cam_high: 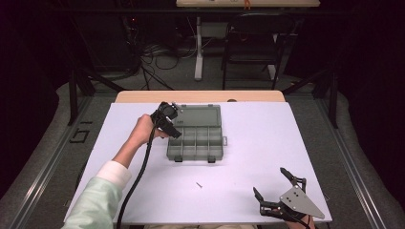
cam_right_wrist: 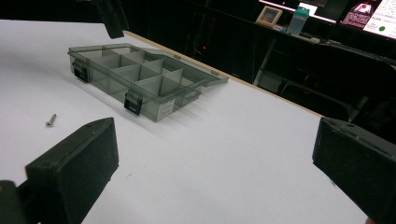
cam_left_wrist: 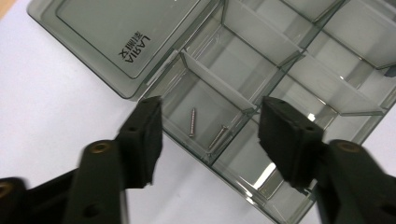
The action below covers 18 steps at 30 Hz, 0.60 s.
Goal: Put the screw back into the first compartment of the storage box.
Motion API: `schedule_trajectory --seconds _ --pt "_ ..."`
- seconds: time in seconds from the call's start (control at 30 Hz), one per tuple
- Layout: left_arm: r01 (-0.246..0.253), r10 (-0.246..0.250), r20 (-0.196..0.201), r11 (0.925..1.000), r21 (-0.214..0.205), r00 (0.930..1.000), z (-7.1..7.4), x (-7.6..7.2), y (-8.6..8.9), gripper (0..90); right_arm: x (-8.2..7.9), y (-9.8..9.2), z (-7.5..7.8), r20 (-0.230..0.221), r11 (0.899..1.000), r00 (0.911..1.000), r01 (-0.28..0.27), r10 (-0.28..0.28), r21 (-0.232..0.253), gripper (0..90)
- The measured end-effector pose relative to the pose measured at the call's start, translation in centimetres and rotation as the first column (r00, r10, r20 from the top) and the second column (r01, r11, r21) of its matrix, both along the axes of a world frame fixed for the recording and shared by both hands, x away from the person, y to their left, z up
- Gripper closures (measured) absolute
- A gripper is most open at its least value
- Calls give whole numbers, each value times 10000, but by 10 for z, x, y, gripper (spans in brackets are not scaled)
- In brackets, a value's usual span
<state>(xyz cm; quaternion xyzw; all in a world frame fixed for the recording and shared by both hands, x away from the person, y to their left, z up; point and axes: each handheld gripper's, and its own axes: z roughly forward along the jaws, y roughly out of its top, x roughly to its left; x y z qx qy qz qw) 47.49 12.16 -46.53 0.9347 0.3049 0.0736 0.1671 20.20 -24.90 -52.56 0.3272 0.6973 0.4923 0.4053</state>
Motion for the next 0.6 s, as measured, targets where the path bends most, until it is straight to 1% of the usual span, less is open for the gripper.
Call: schedule_trajectory --seconds 0.07,0.13,0.23,0.3,0.33,0.37,0.4,0.43,0.57,0.6 --pt "116 -113 140 9998 -158 9998 4 -5 -1 321 0 0 0 0 10000 10000 3 -3 0 0" --pt "270 -265 225 9994 -220 9994 9 -10 -3 278 0 0 0 8 10000 10000 10 -10 4 0" --pt "437 -426 299 9983 -381 9986 15 -20 -4 231 0 0 0 -7 10000 10000 -1 1 -15 0" --pt "655 -643 396 9974 -302 9971 19 -26 -6 199 0 0 0 -3 10000 10000 3 -3 -15 0" --pt "743 -727 504 9968 -297 9961 19 -30 -7 184 0 0 0 -7 10000 10000 -18 18 18 0" --pt "891 -881 464 9958 -200 9950 20 -33 -8 169 0 0 0 2 10000 10000 -5 5 16 0" --pt "948 -932 560 9952 -252 9941 19 -38 -9 159 0 0 0 -1 10000 10000 -22 22 13 0" --pt "1062 -1052 529 9942 -171 9930 21 -40 -9 154 0 0 0 11 10000 10000 -8 8 -9 0" --pt "1406 -1394 645 9899 -158 9881 21 -54 -13 121 0 0 0 29 10000 10000 13 -13 26 0" --pt "1404 -1390 613 9899 -202 9884 20 -57 -13 112 0 0 0 -4 10000 10000 11 -11 2 0"
